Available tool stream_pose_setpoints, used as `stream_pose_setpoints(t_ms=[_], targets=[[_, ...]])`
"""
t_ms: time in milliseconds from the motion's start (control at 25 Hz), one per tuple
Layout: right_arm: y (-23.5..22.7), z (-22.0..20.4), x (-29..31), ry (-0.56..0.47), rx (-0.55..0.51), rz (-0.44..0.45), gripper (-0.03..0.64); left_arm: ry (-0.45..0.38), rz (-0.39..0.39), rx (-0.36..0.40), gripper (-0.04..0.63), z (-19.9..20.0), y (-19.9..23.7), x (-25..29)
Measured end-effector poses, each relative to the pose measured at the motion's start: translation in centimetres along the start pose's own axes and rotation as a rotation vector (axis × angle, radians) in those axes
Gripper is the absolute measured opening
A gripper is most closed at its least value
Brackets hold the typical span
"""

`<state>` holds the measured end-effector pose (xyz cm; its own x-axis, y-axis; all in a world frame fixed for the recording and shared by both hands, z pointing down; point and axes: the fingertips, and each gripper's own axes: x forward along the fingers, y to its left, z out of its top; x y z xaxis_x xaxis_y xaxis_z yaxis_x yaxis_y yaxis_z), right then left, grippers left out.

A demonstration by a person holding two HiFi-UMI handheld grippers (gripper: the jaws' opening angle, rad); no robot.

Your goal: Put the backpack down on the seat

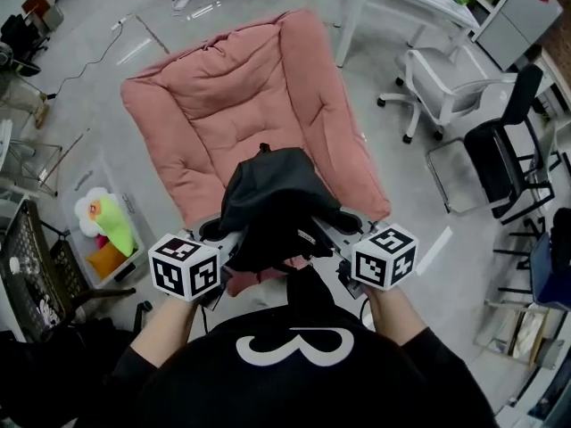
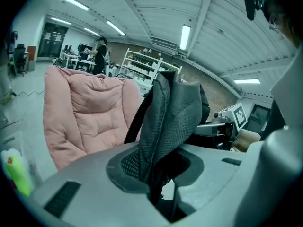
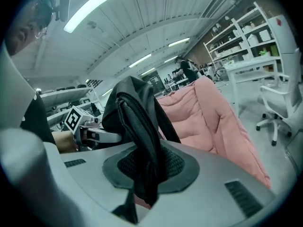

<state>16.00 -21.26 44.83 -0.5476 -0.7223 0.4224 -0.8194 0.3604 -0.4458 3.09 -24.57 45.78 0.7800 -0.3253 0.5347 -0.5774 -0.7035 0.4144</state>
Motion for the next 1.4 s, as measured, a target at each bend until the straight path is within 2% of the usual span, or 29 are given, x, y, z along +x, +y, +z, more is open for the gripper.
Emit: stream_pose_setpoints(t_ms=[240, 400, 520, 960, 1240, 1400], targets=[[-5.0, 2.6, 5.4, 0.108, -0.049, 0.095, 0.071, -0.004, 0.131, -0.089, 0.084, 1.8, 3.9, 4.0], [-8.2, 3.1, 8.5, 0.165, -0.056, 0.117, 0.071, 0.02, 0.181, -0.109, 0.084, 2.4, 6.3, 6.9], [-10.2, 2.9, 10.6, 0.223, -0.084, 0.136, 0.072, 0.024, 0.214, -0.156, 0.084, 2.0, 8.0, 8.8], [-17.9, -0.1, 19.7, 0.401, -0.141, 0.104, 0.072, 0.107, 0.29, -0.264, 0.084, -0.2, 16.2, 16.8], [-20.0, 0.0, 24.6, 0.401, -0.18, 0.111, 0.072, 0.098, 0.315, -0.233, 0.084, -0.1, 20.9, 19.1], [-20.9, 0.4, 26.5, 0.393, -0.157, 0.095, 0.08, 0.095, 0.333, -0.24, 0.094, 0.3, 22.8, 20.0]])
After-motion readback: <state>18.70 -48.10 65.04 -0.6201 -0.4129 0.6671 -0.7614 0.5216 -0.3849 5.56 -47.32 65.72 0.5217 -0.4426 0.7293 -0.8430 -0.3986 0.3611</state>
